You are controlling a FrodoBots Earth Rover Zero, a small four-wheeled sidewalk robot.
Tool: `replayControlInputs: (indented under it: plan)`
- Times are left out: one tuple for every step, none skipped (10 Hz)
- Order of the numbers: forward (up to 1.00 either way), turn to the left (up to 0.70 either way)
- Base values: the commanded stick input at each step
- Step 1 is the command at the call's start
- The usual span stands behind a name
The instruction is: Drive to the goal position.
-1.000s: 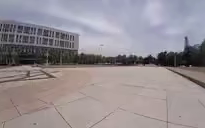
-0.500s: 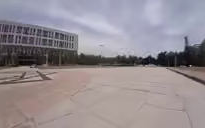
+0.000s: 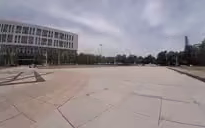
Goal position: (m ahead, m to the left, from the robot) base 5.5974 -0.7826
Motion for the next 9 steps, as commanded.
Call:
replayControlInputs:
  plan:
    - [1.0,0.0]
    - [1.0,0.0]
    - [1.0,0.0]
    - [1.0,-0.02]
    - [1.0,-0.11]
    - [1.0,-0.23]
    - [1.0,-0.4]
    - [1.0,-0.4]
    - [1.0,-0.38]
